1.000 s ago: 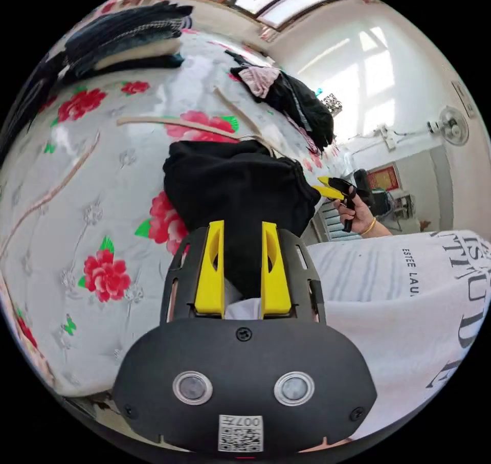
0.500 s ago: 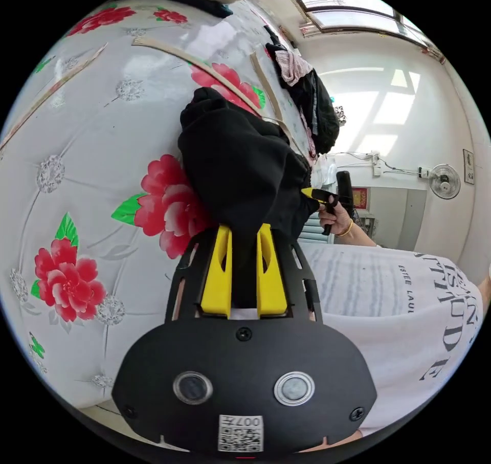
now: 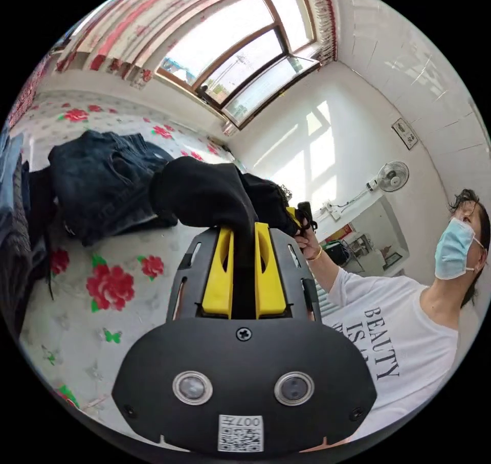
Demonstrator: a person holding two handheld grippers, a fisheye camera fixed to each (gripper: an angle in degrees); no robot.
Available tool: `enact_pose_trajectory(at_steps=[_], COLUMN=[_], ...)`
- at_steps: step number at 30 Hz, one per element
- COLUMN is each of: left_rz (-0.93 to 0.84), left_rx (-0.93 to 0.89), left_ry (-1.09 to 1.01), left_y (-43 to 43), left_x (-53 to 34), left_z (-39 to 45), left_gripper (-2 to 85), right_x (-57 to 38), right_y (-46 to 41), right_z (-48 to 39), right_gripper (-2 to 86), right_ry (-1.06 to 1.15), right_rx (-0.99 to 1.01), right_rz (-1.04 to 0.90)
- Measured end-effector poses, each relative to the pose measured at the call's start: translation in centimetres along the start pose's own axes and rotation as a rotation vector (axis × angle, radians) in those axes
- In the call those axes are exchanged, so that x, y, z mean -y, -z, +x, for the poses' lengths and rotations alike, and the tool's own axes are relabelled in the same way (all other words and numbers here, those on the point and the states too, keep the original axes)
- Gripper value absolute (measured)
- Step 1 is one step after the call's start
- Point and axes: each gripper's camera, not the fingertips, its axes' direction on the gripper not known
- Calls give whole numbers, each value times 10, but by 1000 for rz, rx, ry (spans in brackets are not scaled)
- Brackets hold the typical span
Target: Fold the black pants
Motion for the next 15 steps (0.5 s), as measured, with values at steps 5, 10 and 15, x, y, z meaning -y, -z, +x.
enact_pose_trajectory(at_steps=[5, 10, 15], left_rz=[87, -15, -257], left_rx=[406, 593, 652], left_ry=[83, 165, 219], left_y=[2, -66, -159], left_x=[50, -36, -184], left_z=[-70, -147, -164], left_gripper=[77, 59, 56], right_x=[163, 141, 16], right_y=[-98, -140, -67], right_z=[34, 144, 208], right_gripper=[72, 75, 74], right_ry=[2, -93, -35], right_rx=[-149, -336, -591], right_rz=[-9, -51, -38])
